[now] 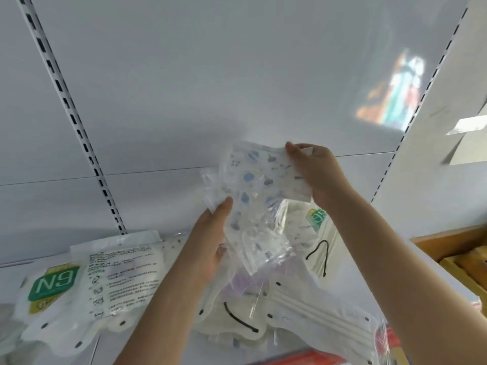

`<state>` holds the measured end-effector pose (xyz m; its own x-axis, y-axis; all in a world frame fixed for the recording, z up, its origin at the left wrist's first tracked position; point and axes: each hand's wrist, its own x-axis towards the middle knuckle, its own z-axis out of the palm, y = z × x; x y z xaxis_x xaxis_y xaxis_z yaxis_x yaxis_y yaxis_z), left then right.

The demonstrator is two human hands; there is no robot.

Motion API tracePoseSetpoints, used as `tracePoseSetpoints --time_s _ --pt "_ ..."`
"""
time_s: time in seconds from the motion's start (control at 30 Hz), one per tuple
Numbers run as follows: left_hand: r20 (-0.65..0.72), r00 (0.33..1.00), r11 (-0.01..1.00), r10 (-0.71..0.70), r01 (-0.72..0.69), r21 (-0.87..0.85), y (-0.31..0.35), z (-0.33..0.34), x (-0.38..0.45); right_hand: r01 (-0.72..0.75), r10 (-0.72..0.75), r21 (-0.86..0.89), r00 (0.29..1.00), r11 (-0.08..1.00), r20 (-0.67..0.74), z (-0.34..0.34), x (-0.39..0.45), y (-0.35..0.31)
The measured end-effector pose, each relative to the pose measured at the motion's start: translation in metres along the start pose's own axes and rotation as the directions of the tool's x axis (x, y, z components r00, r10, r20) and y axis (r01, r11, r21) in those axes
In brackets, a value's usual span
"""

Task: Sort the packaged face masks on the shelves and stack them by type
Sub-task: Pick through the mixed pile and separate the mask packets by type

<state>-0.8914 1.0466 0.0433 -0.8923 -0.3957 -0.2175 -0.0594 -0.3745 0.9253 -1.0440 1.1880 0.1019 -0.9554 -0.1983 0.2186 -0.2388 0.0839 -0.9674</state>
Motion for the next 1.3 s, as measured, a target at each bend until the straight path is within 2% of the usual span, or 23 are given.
tracePoseSetpoints --time_s 0.1,0.17,0.27,0.4,0.47,0.53,0.57,0.63,0.7,0.73,0.8,0.83,0.9,0.93,0.97,1.03,1.07,1.17,1.2,1.3 --pt "0.245 0.966 0.987 -0.078 0.109 -0.115 -0.005 0.010 -0.011 0.010 -0.008 -0.077 1.000 0.997 0.025 0.034 -0.013 0.017" --pt "0.293 0.954 0.984 -0.068 0.113 -0.139 -0.014 0.012 -0.010 -0.019 0.021 -0.098 1.000 0.995 0.022 0.049 -0.023 0.028" --pt "0.189 0.978 0.968 -0.089 0.129 -0.216 -0.025 0.006 -0.005 -0.016 0.017 -0.086 1.000 0.996 0.005 0.056 -0.031 0.035" --pt "0.037 0.993 0.965 -0.108 0.113 -0.235 -0.029 -0.007 -0.007 0.001 0.020 0.080 0.966 0.997 -0.256 0.034 -0.026 0.026" --pt "-0.014 0.996 0.974 -0.083 0.078 -0.212 -0.029 -0.012 -0.011 -0.015 0.035 0.061 0.943 0.998 -0.331 0.024 -0.033 0.024" --pt "0.001 0.999 0.968 -0.044 0.043 -0.247 -0.029 -0.013 -0.017 -0.018 0.000 -0.055 0.946 0.998 -0.323 0.028 -0.051 0.026" --pt "0.037 0.999 0.956 -0.038 0.047 -0.291 -0.027 -0.014 -0.021 0.002 -0.037 -0.131 0.963 0.991 -0.266 0.035 -0.064 0.029" --pt "0.086 0.996 0.937 -0.036 0.063 -0.343 -0.026 -0.018 -0.026 0.094 -0.105 -0.252 0.994 0.963 -0.033 0.055 -0.088 0.040" --pt "0.007 1.000 0.952 -0.007 0.009 -0.306 -0.028 -0.026 -0.023 0.153 -0.104 -0.327 0.981 0.932 0.164 0.064 -0.102 0.053" --pt "-0.082 0.997 0.962 -0.005 -0.017 -0.271 -0.029 -0.032 -0.021 0.161 -0.104 -0.345 0.979 0.925 0.177 0.060 -0.100 0.058" --pt "-0.248 0.968 0.972 -0.045 -0.015 -0.235 -0.029 -0.050 -0.018 0.148 -0.122 -0.463 0.989 0.874 0.087 0.034 -0.082 0.068" --pt "-0.300 0.953 0.975 -0.052 -0.016 -0.221 -0.029 -0.060 -0.018 0.149 -0.131 -0.601 0.989 0.785 0.075 0.017 -0.067 0.076" --pt "-0.362 0.932 0.980 -0.022 -0.050 -0.191 -0.028 -0.075 -0.019 0.206 0.001 -0.843 0.971 0.498 0.237 -0.013 -0.039 0.097" --pt "-0.375 0.927 0.982 0.000 -0.071 -0.177 -0.028 -0.079 -0.020 0.282 0.097 -0.873 0.933 0.399 0.345 -0.020 -0.028 0.109" --pt "-0.379 0.925 0.982 0.020 -0.090 -0.168 -0.028 -0.081 -0.022 0.368 0.166 -0.859 0.880 0.355 0.446 -0.021 -0.020 0.120" --pt "-0.372 0.927 0.982 0.048 -0.111 -0.150 -0.028 -0.082 -0.024 0.465 0.226 -0.804 0.794 0.371 0.564 -0.015 -0.010 0.138" --pt "-0.368 0.928 0.983 0.061 -0.119 -0.138 -0.027 -0.082 -0.025 0.480 0.221 -0.793 0.785 0.375 0.579 -0.012 -0.007 0.142" --pt "-0.381 0.919 0.984 0.099 -0.147 -0.099 -0.023 -0.081 -0.028 0.468 0.071 -0.817 0.852 0.337 0.518 -0.010 0.006 0.132" --pt "-0.387 0.916 0.984 0.110 -0.156 -0.089 -0.021 -0.082 -0.028 0.419 0.002 -0.824 0.891 0.381 0.454 -0.011 0.009 0.125" --pt "-0.396 0.909 0.980 0.131 -0.178 -0.084 -0.018 -0.082 -0.027 0.250 -0.100 -0.728 0.965 0.638 0.244 -0.024 0.011 0.090"
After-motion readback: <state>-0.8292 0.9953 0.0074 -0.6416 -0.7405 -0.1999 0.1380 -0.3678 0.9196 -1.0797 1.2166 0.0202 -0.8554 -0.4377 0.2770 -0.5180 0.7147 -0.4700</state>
